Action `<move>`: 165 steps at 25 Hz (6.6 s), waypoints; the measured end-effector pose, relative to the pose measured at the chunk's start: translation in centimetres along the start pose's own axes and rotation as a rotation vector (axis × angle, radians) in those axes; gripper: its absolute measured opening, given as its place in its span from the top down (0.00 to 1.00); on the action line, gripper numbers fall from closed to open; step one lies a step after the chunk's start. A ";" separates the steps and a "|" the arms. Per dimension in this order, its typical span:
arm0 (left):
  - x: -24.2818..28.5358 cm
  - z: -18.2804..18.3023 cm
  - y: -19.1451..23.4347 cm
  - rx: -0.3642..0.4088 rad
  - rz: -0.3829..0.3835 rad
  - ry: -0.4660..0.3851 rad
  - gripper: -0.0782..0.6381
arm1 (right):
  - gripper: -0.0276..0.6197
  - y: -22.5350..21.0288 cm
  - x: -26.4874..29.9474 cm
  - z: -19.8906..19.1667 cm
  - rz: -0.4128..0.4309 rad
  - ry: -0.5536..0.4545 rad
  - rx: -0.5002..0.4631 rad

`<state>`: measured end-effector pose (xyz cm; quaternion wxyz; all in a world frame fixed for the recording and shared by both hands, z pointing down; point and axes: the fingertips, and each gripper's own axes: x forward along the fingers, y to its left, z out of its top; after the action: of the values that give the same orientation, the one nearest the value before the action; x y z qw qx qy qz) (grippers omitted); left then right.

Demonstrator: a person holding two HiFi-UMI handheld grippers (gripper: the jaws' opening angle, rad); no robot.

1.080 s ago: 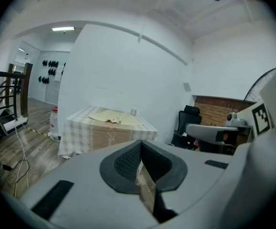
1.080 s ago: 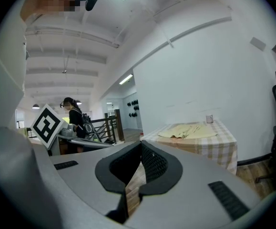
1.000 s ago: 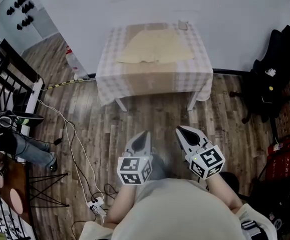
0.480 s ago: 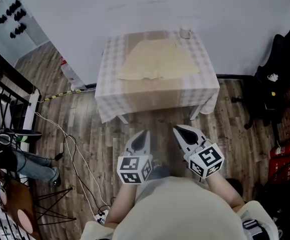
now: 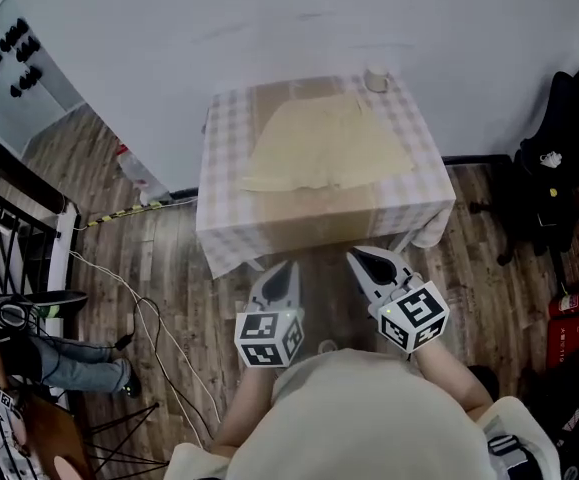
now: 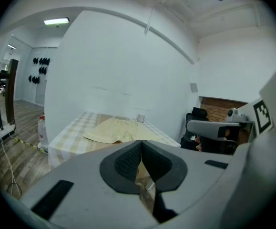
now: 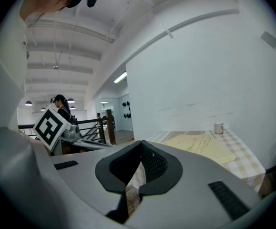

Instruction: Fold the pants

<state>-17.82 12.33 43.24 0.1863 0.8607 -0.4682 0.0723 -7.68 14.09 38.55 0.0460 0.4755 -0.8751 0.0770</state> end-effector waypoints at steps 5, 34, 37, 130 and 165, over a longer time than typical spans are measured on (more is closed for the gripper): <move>2.2 1.3 2.6 0.000 -0.001 0.002 0.88 | 0.96 -1.0 3.0 0.4 -0.009 0.004 0.000; 19.3 7.3 10.2 -0.129 0.272 0.003 0.88 | 0.96 -18.1 17.2 4.7 0.183 0.065 -0.027; 20.7 7.6 11.1 -0.141 0.313 0.000 0.88 | 0.96 -19.2 18.5 4.8 0.220 0.078 -0.033; 32.9 1.7 7.1 -0.200 0.322 0.296 0.86 | 0.96 -30.4 18.5 0.9 0.217 0.222 0.007; 43.6 -5.0 -16.6 -0.046 0.003 0.501 0.86 | 0.96 -42.8 8.7 -2.2 0.172 0.245 0.059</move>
<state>20.26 -11.58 56.65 0.3161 0.8107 -0.4102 0.2731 23.52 -15.68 45.96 0.1319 0.3869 -0.8978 0.1639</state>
